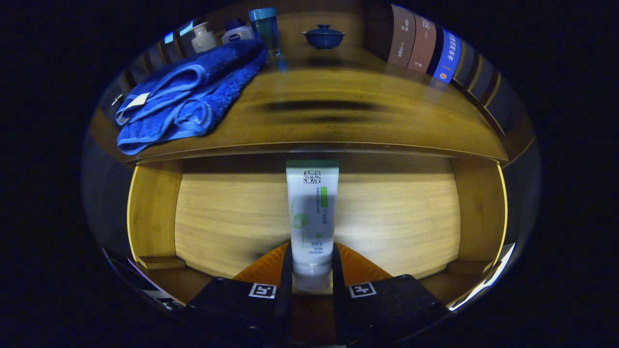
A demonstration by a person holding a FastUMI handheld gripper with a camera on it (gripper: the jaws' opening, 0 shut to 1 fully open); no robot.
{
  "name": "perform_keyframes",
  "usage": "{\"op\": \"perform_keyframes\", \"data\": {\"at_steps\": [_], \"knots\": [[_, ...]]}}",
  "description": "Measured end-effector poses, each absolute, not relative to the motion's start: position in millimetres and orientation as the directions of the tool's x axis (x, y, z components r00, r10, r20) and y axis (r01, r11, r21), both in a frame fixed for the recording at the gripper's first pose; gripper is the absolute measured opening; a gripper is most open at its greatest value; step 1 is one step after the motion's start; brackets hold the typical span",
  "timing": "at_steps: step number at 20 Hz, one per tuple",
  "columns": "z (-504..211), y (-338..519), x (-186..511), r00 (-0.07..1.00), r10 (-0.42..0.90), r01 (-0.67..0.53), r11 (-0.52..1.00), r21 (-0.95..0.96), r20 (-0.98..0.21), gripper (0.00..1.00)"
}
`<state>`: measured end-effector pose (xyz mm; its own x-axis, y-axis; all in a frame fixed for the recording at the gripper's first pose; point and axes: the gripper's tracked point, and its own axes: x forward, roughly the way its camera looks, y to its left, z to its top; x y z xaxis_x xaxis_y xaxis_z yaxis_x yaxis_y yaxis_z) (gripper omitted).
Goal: Pull open the drawer, take out the items inside it, and place them on the countertop above the cabinet.
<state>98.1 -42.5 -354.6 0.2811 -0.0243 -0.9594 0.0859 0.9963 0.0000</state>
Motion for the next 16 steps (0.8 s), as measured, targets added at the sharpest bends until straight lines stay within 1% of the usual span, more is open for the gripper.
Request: {"op": "perform_keyframes", "data": {"at_steps": [11,16], "knots": [[-286,-33,81,0.416,0.022,0.102,0.992,0.07,-0.909,0.39],[-256,-38,116,0.482,0.029,0.115,0.989,0.095,-0.876,0.39]]}}
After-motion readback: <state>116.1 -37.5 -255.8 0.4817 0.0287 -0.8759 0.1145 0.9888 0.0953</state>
